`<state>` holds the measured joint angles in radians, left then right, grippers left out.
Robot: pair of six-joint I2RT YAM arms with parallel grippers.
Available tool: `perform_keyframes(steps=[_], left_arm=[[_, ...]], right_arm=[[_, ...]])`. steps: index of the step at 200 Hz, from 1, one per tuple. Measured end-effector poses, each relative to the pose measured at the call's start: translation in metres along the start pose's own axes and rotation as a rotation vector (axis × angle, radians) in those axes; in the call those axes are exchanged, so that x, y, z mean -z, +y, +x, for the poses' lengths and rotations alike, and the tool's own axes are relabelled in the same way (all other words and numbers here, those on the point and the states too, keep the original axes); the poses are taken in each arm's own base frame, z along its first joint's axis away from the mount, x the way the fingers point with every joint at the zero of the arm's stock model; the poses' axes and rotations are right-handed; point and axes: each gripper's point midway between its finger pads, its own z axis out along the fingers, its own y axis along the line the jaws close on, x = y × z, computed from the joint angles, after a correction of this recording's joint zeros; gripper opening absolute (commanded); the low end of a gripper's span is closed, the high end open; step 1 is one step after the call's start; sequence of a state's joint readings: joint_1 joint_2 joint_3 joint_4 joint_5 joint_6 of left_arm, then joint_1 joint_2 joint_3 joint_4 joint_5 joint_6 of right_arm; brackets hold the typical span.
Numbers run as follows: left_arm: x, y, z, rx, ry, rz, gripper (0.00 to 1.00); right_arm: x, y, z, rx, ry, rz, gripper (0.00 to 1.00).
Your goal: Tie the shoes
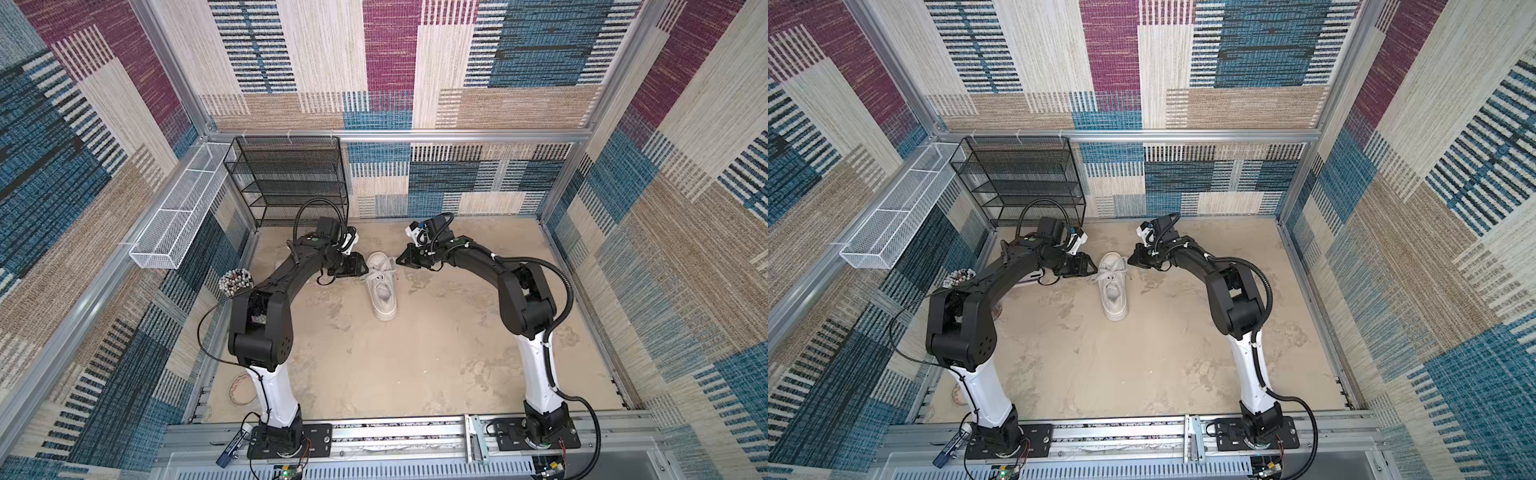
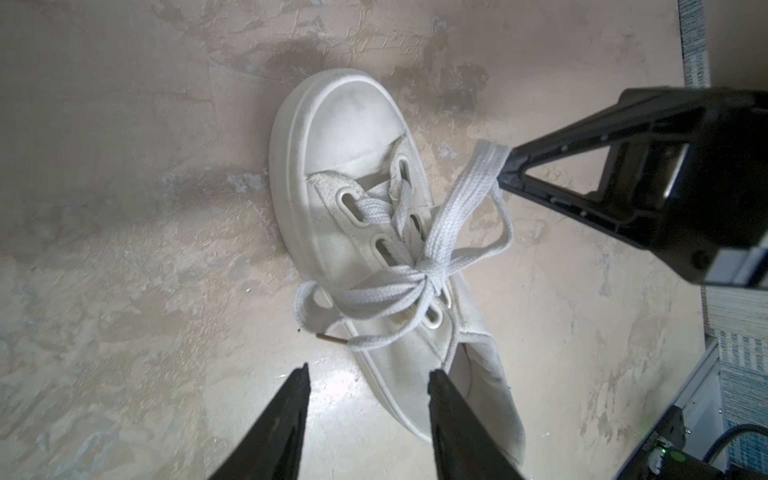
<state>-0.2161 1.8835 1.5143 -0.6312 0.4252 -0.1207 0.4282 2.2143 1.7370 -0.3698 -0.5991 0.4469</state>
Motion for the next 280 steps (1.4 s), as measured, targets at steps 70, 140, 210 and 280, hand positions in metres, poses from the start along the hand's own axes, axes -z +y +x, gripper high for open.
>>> perform_keyframes(steps=[70, 140, 210, 280], left_arm=[[-0.001, 0.001, -0.001, 0.001, -0.003, 0.0, 0.5], [-0.002, 0.003, 0.0, 0.004, 0.0, -0.001, 0.5], [-0.003, 0.003, 0.0, 0.004, 0.001, -0.001, 0.5], [-0.004, 0.004, 0.001, 0.005, 0.002, -0.002, 0.5]], right_arm=[[0.001, -0.011, 0.059, -0.066, 0.122, 0.029, 0.0], [0.018, -0.001, 0.065, -0.052, 0.102, 0.053, 0.01], [0.034, 0.026, 0.045, 0.024, 0.005, 0.034, 0.01], [0.031, 0.02, 0.083, 0.01, 0.071, 0.05, 0.01]])
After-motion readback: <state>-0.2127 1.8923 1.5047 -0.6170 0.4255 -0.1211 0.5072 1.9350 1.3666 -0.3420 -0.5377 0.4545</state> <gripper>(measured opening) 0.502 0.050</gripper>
